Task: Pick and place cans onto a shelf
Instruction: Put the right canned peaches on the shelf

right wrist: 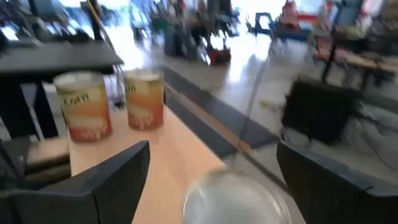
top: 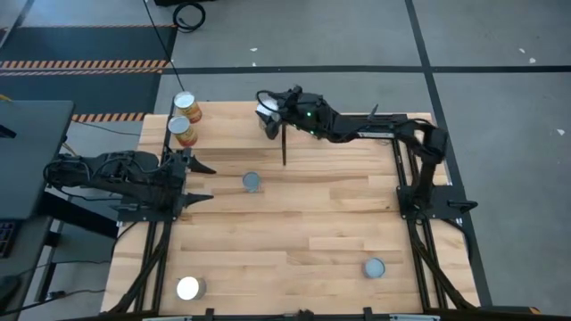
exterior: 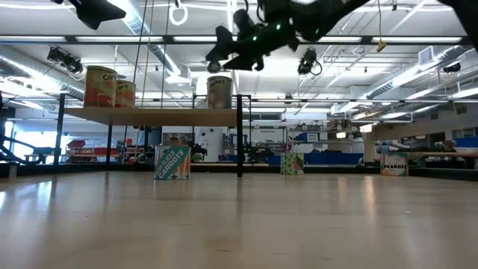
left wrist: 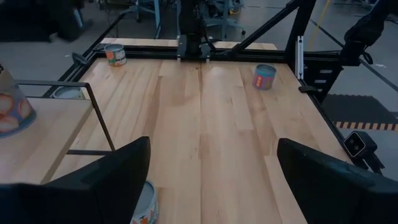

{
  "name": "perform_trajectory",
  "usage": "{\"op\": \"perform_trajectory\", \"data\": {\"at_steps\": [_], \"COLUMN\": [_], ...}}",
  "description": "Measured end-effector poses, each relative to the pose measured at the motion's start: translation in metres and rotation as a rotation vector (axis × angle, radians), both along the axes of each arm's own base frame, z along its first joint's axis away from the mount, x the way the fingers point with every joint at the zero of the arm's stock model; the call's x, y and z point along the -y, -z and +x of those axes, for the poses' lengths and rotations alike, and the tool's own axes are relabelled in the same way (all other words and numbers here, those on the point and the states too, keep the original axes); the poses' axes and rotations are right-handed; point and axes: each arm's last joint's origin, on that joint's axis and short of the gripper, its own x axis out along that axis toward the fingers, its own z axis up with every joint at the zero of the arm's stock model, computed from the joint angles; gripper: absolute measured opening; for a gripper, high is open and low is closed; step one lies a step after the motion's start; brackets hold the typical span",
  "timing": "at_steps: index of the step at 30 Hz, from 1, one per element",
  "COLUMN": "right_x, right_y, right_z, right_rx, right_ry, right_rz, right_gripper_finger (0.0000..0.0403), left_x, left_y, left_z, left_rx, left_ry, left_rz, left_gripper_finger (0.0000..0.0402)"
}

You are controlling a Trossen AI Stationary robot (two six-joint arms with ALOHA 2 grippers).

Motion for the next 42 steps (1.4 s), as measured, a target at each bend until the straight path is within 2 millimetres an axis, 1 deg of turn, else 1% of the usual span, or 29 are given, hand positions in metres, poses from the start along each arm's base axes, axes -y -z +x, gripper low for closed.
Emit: {"op": "perform_trajectory", "data": {"at_steps": [4, 8, 11, 13, 20, 26, 30, 32, 34, 38, 40, 42], "right_x": [-0.025, -0.039, -0.041, -0.041, -0.036, -0.022, -0.015, -0.015, -0.022, -0.044, -0.056, -0.066], "right_y": [-0.010, -0.003, 0.007, 0.018, 0.031, 0.029, 0.027, 0.027, 0.020, -0.008, -0.009, -0.004], "right_z": [-0.011, -0.012, -0.007, -0.004, 0.010, 0.005, 0.003, 0.003, 0.001, 0.001, 0.004, 0.010], "right_rx": [-0.104, -0.151, -0.132, -0.155, -0.072, -0.061, -0.061, -0.096, -0.129, -0.151, -0.226, -0.297], "right_ry": [0.057, 0.068, 0.091, 0.111, 0.140, 0.228, 0.239, 0.229, 0.214, 0.192, 0.124, 0.024], "right_rz": [0.063, 0.163, 0.256, 0.301, 0.306, 0.264, 0.238, 0.200, 0.131, 0.024, -0.068, -0.151], "right_gripper_finger": [0.0348, 0.0333, 0.0314, 0.0299, 0.0256, 0.0241, 0.0240, 0.0240, 0.0240, 0.0240, 0.0240, 0.0240], "left_x": [0.000, 0.000, 0.000, 0.000, 0.000, 0.000, 0.001, 0.001, 0.001, 0.001, 0.001, 0.001], "left_y": [0.000, 0.000, 0.000, 0.000, 0.000, 0.000, 0.000, 0.000, 0.000, 0.000, 0.000, 0.000], "left_z": [0.000, 0.000, 0.000, 0.000, 0.000, 0.000, 0.000, 0.000, 0.000, 0.000, 0.000, 0.000], "left_rx": [-0.001, -0.001, 0.000, -0.001, 0.002, 0.001, 0.001, 0.000, -0.001, -0.004, -0.005, -0.004], "left_ry": [0.000, 0.007, 0.008, 0.009, 0.007, 0.011, 0.018, 0.017, 0.017, 0.017, 0.017, 0.017], "left_rz": [0.001, 0.021, 0.025, 0.024, 0.020, -0.014, -0.031, -0.035, -0.035, -0.035, -0.034, -0.035], "left_gripper_finger": [0.0357, 0.0357, 0.0357, 0.0357, 0.0357, 0.0357, 0.0357, 0.0357, 0.0357, 0.0357, 0.0357, 0.0357]}}
